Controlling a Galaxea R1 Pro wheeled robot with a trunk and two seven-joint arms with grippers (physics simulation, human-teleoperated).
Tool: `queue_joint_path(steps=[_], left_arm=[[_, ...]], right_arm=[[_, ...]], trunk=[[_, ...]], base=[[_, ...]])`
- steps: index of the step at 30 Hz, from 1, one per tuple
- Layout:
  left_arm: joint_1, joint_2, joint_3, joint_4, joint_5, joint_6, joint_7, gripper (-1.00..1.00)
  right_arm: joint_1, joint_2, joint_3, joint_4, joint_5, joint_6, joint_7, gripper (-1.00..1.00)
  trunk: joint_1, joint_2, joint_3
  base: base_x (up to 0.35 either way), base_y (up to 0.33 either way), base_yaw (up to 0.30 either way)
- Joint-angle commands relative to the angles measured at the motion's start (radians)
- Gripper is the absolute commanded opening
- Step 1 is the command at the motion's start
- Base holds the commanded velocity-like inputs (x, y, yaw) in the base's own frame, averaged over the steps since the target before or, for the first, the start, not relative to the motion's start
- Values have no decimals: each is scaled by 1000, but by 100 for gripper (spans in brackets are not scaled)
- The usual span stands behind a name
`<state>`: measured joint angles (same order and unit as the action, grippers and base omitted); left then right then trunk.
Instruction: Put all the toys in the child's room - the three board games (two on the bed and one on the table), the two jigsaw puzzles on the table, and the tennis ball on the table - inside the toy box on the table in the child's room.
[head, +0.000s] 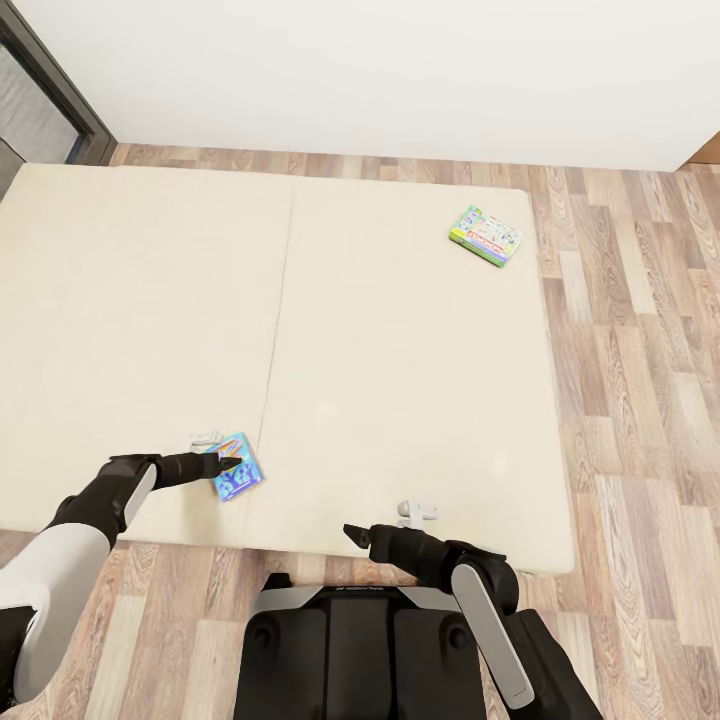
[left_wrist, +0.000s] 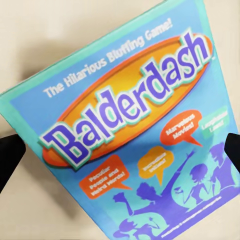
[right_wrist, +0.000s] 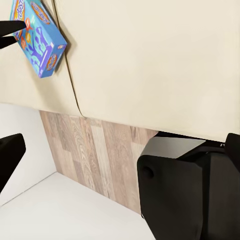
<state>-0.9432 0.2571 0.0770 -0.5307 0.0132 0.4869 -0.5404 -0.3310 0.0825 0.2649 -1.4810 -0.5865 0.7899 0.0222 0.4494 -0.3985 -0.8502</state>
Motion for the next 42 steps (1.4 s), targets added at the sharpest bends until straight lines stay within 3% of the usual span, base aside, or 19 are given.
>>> queue_joint_path(steps=[1,16,35,42], left_arm=[[0,0,4,-1,1,9,-4,100],[0,-30,4,-28,4,9,-9,100],[0,-44,3,-43,4,10,-14,100],[0,-68,3,-43,4,9,-15,100]], right_arm=[[0,0,-1,-1,2,5,2,100],[0,0,0,-1,3,5,2,100],[0,0,0,-1,2,5,2,100],[0,0,-1,-1,2,5,2,100]], trunk=[[1,-2,-1],[1,-2,-1],[1,-2,-1],[1,-2,-1]], base=[[0,0,0],[0,0,0],[0,0,0],[0,0,0]])
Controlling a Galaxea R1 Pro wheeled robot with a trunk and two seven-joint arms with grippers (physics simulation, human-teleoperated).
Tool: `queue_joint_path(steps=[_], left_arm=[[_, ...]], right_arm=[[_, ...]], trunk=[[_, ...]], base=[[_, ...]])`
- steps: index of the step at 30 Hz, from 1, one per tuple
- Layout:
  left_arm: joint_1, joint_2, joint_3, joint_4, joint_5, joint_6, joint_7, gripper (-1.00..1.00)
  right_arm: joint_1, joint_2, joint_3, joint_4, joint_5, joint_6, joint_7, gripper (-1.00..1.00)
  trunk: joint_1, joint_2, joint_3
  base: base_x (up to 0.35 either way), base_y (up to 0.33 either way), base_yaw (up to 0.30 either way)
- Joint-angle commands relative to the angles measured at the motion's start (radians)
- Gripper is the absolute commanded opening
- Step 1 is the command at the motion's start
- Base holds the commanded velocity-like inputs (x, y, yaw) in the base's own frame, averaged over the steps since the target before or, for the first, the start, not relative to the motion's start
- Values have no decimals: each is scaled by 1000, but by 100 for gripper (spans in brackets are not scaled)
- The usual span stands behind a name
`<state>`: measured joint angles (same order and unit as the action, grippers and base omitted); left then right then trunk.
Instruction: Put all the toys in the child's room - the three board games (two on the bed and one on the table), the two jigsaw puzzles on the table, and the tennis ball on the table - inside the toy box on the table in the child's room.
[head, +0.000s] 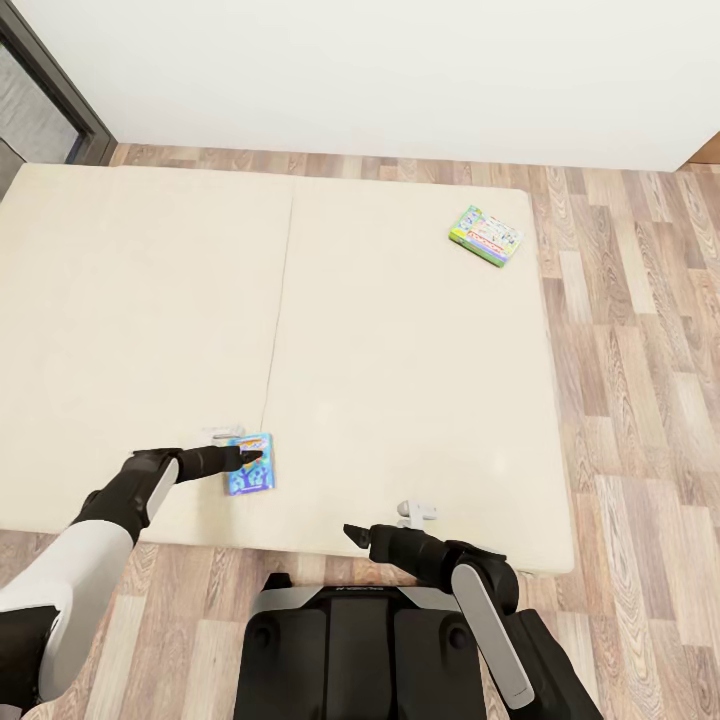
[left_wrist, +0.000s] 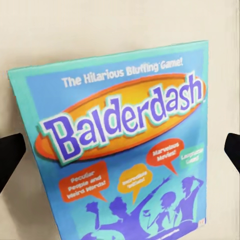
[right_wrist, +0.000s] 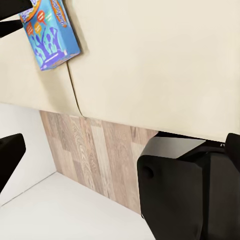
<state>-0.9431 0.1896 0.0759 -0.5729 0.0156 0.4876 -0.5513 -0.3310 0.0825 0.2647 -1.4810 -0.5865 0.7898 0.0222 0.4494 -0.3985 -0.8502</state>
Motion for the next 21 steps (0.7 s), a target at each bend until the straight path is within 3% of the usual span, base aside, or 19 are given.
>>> queue_joint_path(steps=[1,21], left_arm=[[0,0,4,-1,1,8,-4,100],[0,-49,-5,-2,-3,11,-1,100]], right_arm=[[0,0,-1,-1,2,5,2,100],[0,0,-1,-1,2,5,2,100]], trunk=[[1,-2,-1],[1,-2,-1]], base=[[0,0,0],[0,0,0]])
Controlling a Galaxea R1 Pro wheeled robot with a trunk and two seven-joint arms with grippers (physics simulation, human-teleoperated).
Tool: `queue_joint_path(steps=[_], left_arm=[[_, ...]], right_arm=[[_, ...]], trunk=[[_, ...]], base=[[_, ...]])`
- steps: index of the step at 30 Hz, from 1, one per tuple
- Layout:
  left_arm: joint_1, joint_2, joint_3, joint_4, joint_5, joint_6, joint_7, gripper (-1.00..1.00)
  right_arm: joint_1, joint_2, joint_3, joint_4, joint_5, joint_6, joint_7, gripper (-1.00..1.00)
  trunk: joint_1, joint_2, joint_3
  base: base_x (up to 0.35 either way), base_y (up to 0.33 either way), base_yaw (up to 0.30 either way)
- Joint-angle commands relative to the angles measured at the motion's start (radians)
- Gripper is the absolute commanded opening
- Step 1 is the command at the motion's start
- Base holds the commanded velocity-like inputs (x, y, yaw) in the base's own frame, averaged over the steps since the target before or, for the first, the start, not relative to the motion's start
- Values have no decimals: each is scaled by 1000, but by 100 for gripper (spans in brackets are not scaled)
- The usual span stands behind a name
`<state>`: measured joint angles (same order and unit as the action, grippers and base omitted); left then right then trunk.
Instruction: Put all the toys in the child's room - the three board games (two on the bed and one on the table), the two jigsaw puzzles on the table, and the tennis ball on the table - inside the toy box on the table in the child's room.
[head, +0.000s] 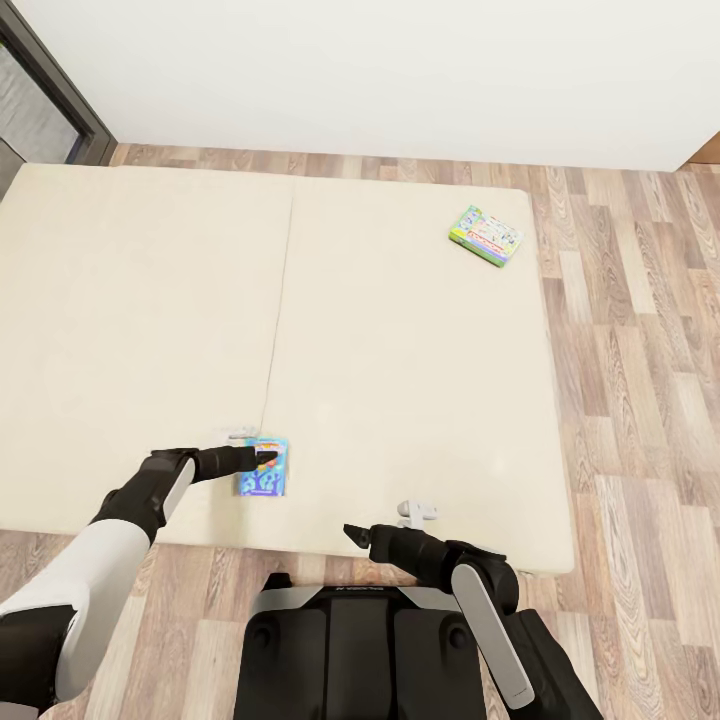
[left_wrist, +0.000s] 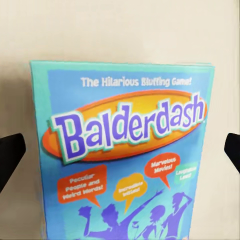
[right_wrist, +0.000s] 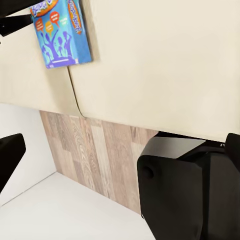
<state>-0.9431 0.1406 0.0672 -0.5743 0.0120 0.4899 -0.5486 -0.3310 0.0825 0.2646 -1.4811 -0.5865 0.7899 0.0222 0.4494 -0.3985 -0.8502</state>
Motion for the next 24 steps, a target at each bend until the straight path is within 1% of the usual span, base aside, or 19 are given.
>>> queue_joint_path(steps=[1,6,9,15,24], left_arm=[[0,-3,4,-1,1,9,-4,100],[0,-11,2,-1,0,10,-3,100],[0,-13,2,-1,-3,11,-3,100],[0,-13,-1,-1,-8,12,-2,100],[0,-12,-5,-1,-10,11,-3,100]], right_arm=[[0,0,-1,-1,2,5,2,100],[0,0,-1,-1,2,5,4,100],[0,0,-2,-1,2,4,19,100],[0,0,-4,-1,3,2,58,100],[0,0,-6,-1,4,2,68,100]], trunk=[[1,-2,-1],[1,-2,-1],[1,-2,-1],[1,-2,-1],[1,-2,-1]], base=[[0,0,0],[0,0,0],[0,0,0],[0,0,0],[0,0,0]])
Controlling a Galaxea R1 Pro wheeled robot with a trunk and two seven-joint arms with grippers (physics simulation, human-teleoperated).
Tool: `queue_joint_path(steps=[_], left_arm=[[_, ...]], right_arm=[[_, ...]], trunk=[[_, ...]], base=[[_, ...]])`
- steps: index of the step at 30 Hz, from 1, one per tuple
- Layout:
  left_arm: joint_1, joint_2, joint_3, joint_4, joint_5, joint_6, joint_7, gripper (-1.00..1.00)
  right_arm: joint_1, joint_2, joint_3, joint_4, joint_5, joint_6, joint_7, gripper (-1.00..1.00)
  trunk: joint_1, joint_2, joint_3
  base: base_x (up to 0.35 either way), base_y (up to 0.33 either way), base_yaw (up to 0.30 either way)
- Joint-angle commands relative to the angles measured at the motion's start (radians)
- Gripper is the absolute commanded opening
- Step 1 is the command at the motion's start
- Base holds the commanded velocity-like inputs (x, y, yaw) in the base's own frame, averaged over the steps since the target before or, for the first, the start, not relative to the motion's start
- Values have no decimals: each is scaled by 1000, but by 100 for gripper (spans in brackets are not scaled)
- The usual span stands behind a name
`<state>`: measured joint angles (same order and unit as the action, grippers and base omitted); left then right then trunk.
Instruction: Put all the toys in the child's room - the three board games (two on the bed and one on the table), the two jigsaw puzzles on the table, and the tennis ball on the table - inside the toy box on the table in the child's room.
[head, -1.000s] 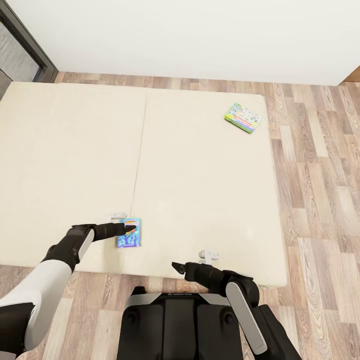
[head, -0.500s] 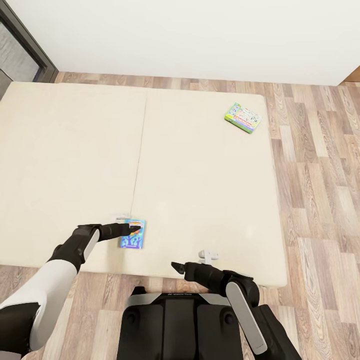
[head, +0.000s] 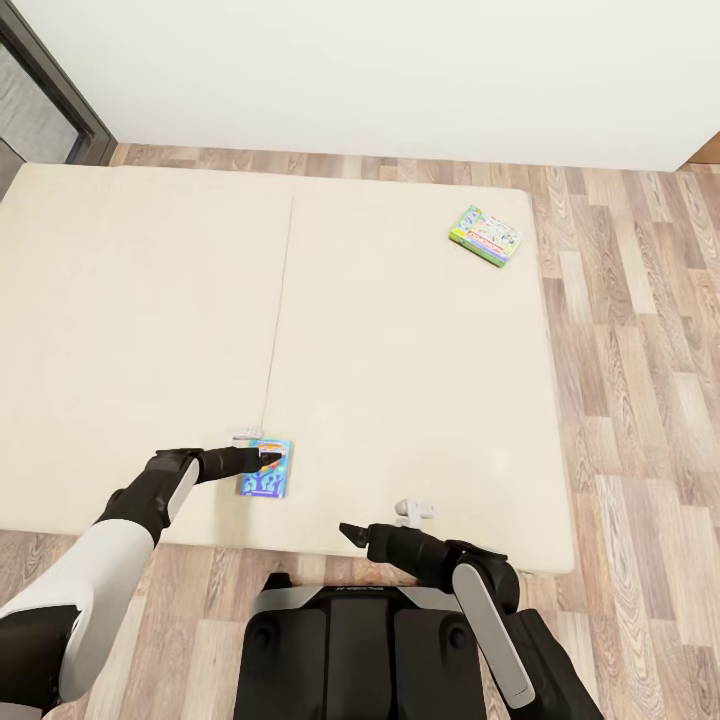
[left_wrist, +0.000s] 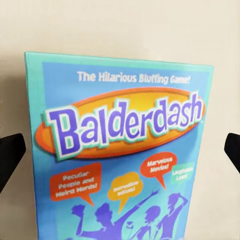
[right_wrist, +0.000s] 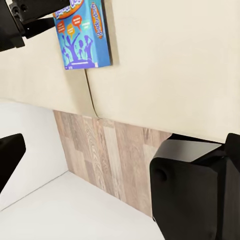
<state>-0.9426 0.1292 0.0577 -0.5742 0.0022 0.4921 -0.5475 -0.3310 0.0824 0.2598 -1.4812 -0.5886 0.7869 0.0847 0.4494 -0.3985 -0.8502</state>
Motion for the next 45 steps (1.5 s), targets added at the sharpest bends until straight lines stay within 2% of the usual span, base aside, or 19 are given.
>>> queue_joint_path(steps=[1,24,45], left_arm=[[0,0,4,-1,0,8,-5,100],[1,0,2,0,1,10,-8,100],[1,-1,4,0,1,18,-6,100]], right_arm=[[0,0,-1,-1,6,5,6,100],[0,0,-5,-1,6,5,7,100],[0,0,-7,-1,6,5,7,100]], trunk=[[1,-2,-1],[1,-2,-1],[1,-2,-1]], base=[[0,0,0],[0,-1,0],[0,-66,0]])
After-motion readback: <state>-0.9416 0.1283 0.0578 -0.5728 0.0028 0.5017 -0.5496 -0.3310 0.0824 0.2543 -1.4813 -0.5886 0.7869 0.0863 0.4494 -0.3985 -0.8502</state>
